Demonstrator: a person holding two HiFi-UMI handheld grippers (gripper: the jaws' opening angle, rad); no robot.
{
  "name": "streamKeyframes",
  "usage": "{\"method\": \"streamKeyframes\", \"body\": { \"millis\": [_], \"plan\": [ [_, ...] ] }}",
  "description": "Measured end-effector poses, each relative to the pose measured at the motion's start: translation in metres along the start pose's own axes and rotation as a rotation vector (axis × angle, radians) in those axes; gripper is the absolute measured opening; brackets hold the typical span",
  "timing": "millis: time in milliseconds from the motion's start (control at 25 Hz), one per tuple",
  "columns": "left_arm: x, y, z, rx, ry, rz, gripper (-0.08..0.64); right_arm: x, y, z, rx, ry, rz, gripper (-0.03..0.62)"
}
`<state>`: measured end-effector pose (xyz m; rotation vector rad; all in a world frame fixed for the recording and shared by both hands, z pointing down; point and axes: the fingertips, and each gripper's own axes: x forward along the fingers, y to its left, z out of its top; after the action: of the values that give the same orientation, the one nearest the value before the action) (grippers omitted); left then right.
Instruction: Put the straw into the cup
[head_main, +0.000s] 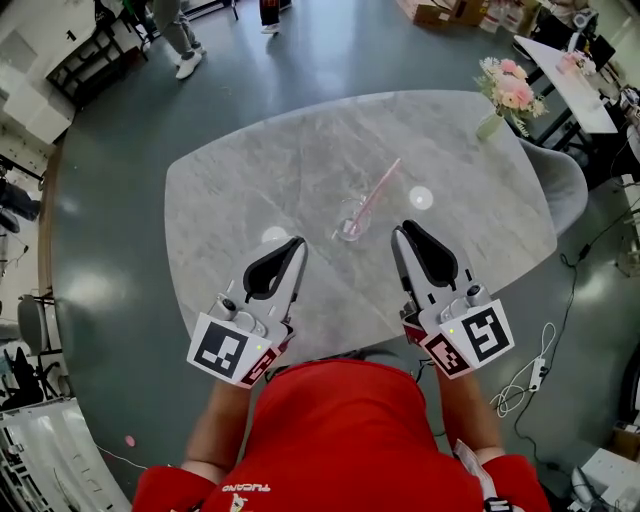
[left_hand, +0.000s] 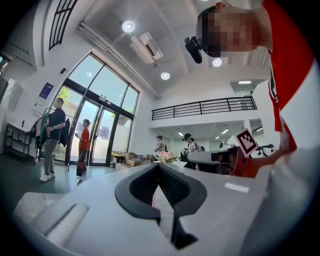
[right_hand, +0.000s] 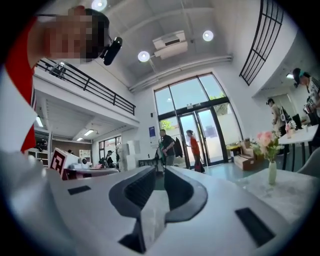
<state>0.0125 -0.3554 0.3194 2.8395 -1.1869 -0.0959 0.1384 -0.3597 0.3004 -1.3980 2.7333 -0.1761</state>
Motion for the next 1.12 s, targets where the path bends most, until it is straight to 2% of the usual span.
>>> {"method": "streamKeyframes", "body": {
  "millis": [160,440,1120],
  "plan": [
    [0.000,-0.004,0.005,0.008,-0.013,-0.006,0.006,-0.004,0.016,0.008,-0.038,-0.016,0.027,0.033],
    [0.001,-0.008,0.014,0.016,-0.032,-0.014,0.006,-0.002,0.032,0.011,-0.027,-0.039,0.076,0.004],
    [-0.004,-0.011,0.016,0.005,-0.040,-0.013,0.006,0.006,0.046,0.016,-0.027,-0.057,0.116,0.002]
  ]
}}
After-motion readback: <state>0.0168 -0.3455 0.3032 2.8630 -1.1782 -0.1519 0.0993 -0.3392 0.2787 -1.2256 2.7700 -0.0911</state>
